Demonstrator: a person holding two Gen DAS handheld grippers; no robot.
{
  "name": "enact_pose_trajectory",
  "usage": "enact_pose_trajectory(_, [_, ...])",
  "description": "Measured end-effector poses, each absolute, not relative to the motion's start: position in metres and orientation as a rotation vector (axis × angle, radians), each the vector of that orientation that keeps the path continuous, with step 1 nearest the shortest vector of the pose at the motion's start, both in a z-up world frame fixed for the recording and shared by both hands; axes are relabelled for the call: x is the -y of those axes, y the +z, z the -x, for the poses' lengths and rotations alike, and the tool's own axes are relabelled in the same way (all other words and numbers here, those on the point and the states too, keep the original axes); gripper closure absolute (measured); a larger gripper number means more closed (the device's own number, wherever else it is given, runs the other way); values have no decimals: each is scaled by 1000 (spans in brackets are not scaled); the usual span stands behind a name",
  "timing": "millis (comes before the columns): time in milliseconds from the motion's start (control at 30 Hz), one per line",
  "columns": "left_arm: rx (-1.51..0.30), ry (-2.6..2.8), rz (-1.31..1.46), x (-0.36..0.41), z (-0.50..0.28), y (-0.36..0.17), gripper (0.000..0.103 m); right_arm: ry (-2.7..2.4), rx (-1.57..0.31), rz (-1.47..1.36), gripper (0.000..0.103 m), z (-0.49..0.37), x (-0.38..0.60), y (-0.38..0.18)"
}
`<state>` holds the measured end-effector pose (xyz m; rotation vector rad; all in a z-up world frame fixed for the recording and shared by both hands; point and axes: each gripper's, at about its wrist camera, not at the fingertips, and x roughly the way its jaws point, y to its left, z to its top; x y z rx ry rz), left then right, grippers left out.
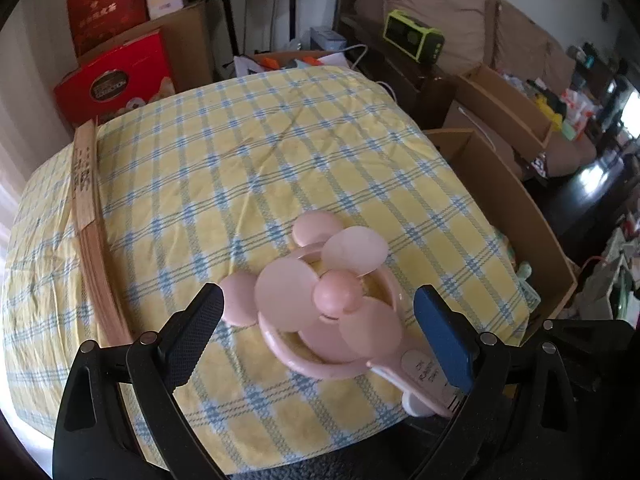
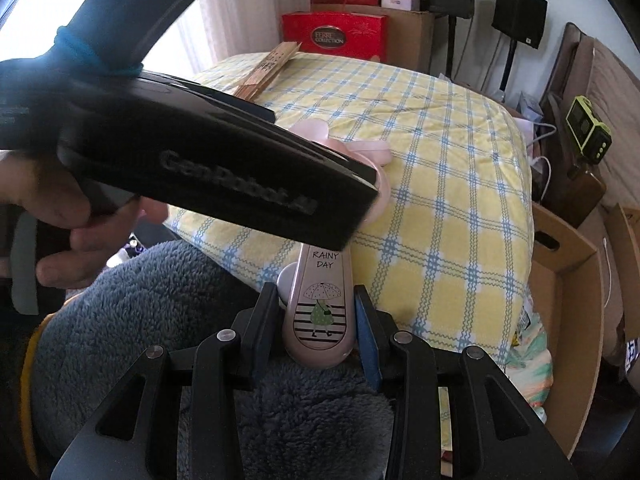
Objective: Organize objects
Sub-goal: 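Lift the pink fan and close the left gripper on its fan head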
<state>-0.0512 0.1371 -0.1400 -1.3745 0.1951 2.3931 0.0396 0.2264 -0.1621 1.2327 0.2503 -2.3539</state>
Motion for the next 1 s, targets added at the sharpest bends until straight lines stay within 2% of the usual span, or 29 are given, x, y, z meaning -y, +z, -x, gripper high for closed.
enact_pose_trajectory(133, [-223, 2386, 1366, -143, 51, -145, 9, -2354, -245, -1231, 65, -39, -227, -162])
enact_pose_trajectory(400, [-221, 2379, 1354, -143, 50, -149, 36, -2354, -243, -1232, 65, -39, -227, -163])
enact_pose_trajectory(533, [-237, 2383, 1332, -143, 48, -146, 39, -2355, -227, -1230, 65, -40, -228, -163])
enact_pose_trajectory(567, [-246, 2388, 1320, -144, 46, -145, 43, -2357, -222, -1229, 65, -39, -229, -163])
enact_pose_trajectory(600, [-251, 2394, 1305, -144, 44, -143, 52, -2360, -221, -1227, 65, -40, -229, -162])
enact_pose_trajectory(700, [-254, 2409, 1276, -145, 41, -136, 64, -2367, -224, -1226, 66, -40, -229, -161])
enact_pose_trajectory(867, [-234, 2394, 1285, -142, 42, -131, 69, -2370, -225, -1227, 66, -40, -229, -161])
enact_pose_trajectory(1000, [-131, 2381, 1302, -131, 47, -130, 72, -2369, -222, -1225, 65, -40, -230, -161])
